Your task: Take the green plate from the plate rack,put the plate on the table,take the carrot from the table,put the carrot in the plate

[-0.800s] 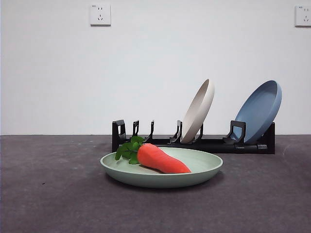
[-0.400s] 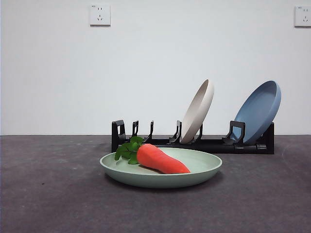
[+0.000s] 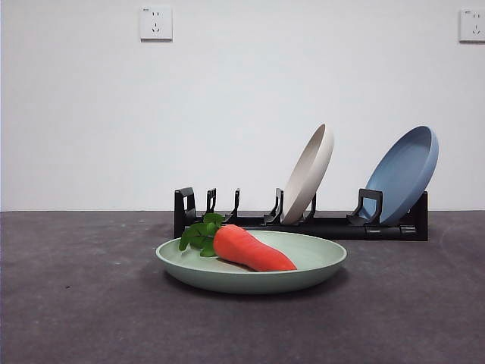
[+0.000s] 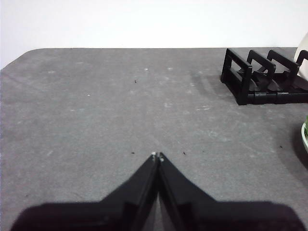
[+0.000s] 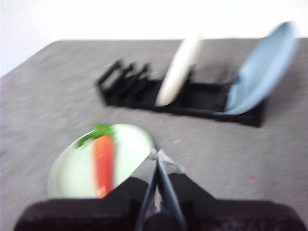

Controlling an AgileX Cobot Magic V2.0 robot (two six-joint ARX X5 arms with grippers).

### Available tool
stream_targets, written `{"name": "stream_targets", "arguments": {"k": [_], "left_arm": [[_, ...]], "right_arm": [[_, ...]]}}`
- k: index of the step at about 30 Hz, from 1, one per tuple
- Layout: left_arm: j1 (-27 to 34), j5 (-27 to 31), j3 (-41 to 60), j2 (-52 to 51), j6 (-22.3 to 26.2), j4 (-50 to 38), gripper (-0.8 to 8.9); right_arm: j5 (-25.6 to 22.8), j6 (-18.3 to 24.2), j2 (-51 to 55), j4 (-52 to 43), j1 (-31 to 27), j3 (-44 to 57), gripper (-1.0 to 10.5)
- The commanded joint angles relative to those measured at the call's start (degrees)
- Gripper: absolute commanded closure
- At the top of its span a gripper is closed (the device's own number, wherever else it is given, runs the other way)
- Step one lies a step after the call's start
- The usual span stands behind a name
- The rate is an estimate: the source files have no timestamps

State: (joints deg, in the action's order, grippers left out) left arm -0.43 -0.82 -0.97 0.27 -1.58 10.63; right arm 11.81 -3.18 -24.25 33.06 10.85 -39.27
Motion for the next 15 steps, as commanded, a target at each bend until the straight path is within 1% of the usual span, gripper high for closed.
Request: {"name": "stream_targets", "arguments": {"k": [1, 5, 8, 13, 15], "left_arm": [[0.2, -0.4, 0.8, -0.2, -0.5, -0.2, 8.16], [0.2, -0.4, 0.8, -0.2, -0.5, -0.2, 8.16], [0.2, -0.4, 0.8, -0.2, -0.5, -0.2, 8.16], [0.2, -0.4, 0.8, -0.2, -0.5, -0.2, 8.16], [0.2, -0.3, 0.8, -0.2, -0.5, -0.2, 8.16]], "right_arm": [[0.0, 0.5, 5.0, -7.8, -3.0, 9.2, 9.5], [-0.9, 0.3, 11.7, -19.0, -4.9, 20.3, 9.5], [-3.9, -0.2, 15.3, -23.9, -4.9, 26.2, 9.5], [-8.0, -1.9, 19.1, -25.8, -4.9, 32.5, 9.5], [-8.4, -1.9, 20.1, -25.8, -4.9, 34.1, 9.5]]}}
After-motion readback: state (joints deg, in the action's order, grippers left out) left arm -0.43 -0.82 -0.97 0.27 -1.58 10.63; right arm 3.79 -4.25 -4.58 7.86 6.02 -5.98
